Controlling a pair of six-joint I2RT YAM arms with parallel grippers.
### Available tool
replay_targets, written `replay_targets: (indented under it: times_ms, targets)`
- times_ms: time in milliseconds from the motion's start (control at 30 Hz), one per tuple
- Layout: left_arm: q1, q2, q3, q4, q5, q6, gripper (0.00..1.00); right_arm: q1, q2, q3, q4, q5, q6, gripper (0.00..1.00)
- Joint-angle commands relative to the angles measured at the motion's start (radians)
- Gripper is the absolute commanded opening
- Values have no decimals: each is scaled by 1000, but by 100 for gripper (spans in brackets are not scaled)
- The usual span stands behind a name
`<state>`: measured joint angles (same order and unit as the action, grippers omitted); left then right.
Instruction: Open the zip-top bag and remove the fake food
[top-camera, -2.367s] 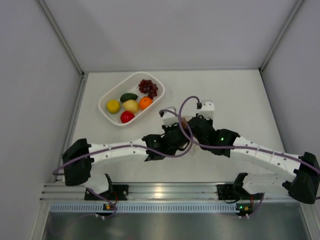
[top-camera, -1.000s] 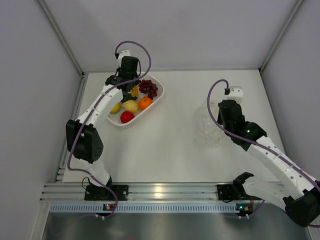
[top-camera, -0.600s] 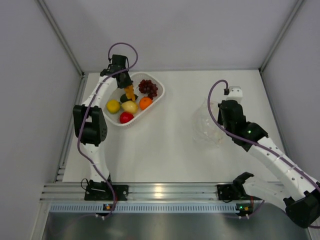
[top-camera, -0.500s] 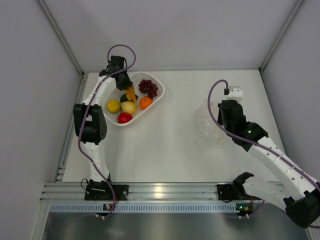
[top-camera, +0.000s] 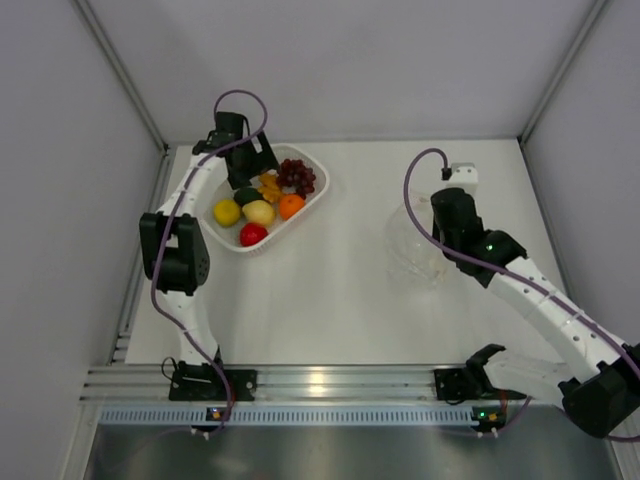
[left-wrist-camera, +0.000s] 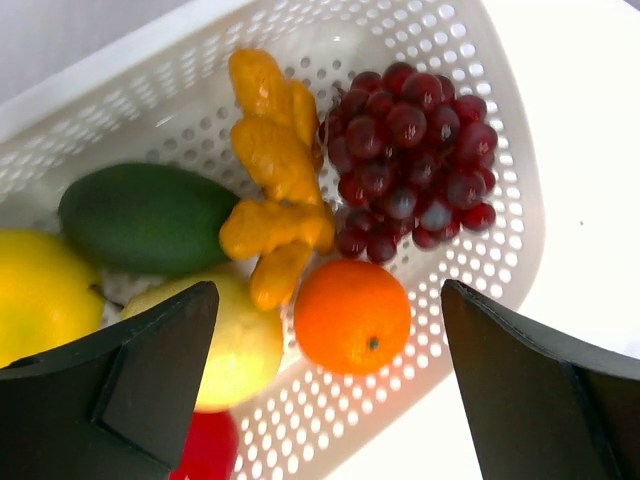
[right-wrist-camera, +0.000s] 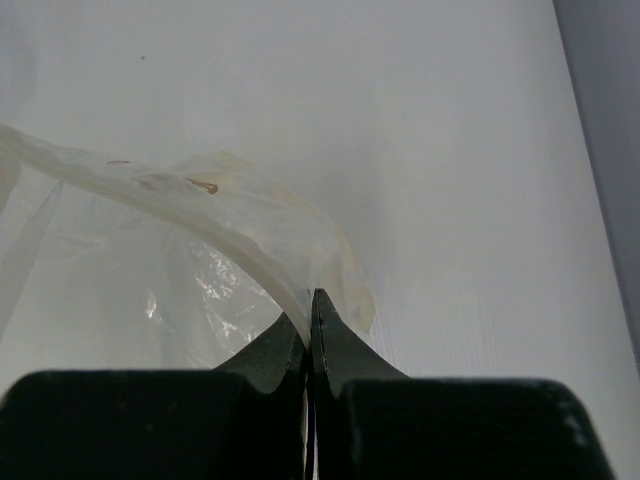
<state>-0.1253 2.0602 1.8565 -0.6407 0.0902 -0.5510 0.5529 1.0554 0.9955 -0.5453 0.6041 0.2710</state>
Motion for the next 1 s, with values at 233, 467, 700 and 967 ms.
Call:
replay_targets:
  times_ms: [233, 467, 700, 967]
  targets:
    - [0, -634, -379, 6, -124, 52, 99, -22, 133, 179, -27, 286, -121, 0]
    - [0, -1035, -605, -112, -236, 105, 99, -24, 336, 264, 34, 329, -131, 0]
    - [0, -1330, -674, -212, -219, 164, 99, 14, 581, 376, 32, 402, -125, 0]
    - [0, -1479, -717, -275, -345, 212, 99, 94, 785, 569, -122, 402, -62, 45]
